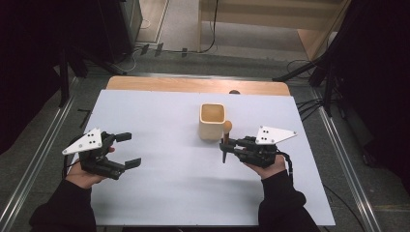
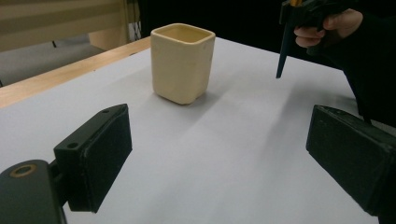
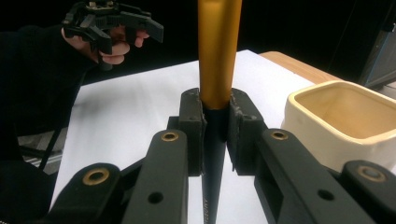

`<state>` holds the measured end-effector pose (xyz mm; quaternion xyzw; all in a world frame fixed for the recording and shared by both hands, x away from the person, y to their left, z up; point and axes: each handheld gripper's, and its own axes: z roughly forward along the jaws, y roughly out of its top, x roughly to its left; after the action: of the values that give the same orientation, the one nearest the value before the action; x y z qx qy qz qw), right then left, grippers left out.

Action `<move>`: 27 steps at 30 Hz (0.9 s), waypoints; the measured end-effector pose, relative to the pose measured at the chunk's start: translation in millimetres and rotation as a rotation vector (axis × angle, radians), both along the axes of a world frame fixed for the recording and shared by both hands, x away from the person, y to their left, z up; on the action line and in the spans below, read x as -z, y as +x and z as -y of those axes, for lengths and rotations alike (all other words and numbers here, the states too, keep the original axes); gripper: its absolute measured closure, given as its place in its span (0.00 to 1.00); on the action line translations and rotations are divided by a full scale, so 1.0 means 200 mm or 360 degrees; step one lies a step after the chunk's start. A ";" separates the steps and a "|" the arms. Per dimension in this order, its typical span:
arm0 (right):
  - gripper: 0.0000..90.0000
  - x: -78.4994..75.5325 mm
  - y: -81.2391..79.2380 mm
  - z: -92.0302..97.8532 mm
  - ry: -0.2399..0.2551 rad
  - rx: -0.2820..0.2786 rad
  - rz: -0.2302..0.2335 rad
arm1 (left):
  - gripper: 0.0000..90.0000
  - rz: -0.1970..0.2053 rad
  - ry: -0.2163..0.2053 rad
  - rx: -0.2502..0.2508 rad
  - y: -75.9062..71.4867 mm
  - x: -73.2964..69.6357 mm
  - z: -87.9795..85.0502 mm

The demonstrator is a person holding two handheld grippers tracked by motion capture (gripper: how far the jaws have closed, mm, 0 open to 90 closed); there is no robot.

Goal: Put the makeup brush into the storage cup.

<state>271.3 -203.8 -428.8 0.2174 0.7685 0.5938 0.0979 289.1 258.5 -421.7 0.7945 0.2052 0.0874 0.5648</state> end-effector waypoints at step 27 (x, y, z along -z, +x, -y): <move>0.88 -0.28 0.18 0.00 -0.0011 0.0122 0.0065 | 0.08 -0.0047 0.0014 0.0002 0.01 0.01 0.01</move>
<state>308.2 -204.2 -373.2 0.2341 0.7594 0.5914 0.1371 290.6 257.3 -423.0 0.7983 0.2127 0.0764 0.5583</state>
